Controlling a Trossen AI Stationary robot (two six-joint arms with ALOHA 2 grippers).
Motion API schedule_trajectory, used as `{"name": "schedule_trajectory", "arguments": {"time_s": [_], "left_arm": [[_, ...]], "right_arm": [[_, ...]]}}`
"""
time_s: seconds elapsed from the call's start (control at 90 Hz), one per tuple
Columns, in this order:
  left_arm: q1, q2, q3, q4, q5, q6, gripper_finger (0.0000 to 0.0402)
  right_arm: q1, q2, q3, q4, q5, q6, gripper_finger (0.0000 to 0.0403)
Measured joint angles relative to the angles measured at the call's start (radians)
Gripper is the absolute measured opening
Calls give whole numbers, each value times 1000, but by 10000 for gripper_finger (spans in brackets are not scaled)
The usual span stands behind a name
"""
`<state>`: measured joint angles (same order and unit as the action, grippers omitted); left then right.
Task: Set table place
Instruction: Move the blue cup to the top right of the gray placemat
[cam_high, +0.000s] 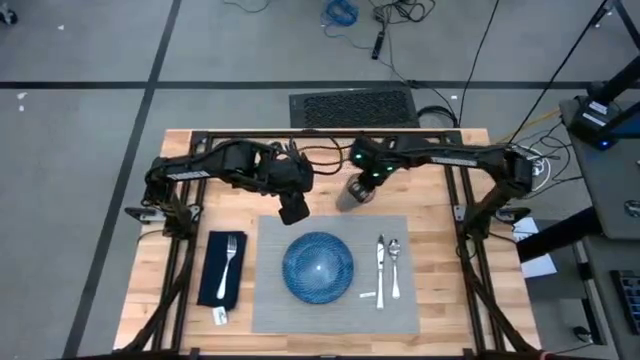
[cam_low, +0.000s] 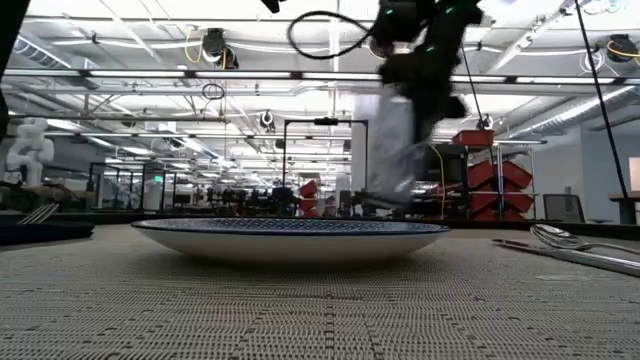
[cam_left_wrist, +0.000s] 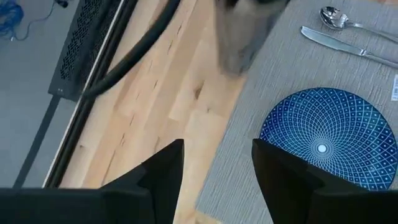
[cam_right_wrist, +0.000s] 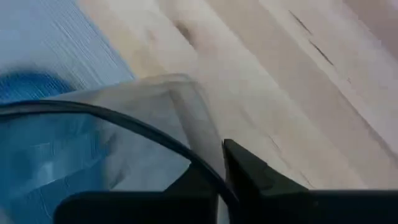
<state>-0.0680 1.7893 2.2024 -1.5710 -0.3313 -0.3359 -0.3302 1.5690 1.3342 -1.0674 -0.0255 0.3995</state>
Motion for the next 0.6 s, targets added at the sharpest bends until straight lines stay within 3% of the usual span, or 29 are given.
{"name": "schedule_trajectory", "arguments": {"time_s": [0.111, 0.2, 0.411, 0.6], "left_arm": [[0, 0, 0, 0, 0, 0, 176], [0, 0, 0, 0, 0, 1, 176], [0, 0, 0, 0, 1, 3, 176], [0, 0, 0, 0, 1, 3, 176]], "right_arm": [[-40, -80, 0, -195, 23, -15, 1], [-78, -136, -18, -242, 47, -15, 1], [-187, -206, -182, -192, 24, 2, 0], [-213, -233, -352, -66, -33, 36, 0]]}}
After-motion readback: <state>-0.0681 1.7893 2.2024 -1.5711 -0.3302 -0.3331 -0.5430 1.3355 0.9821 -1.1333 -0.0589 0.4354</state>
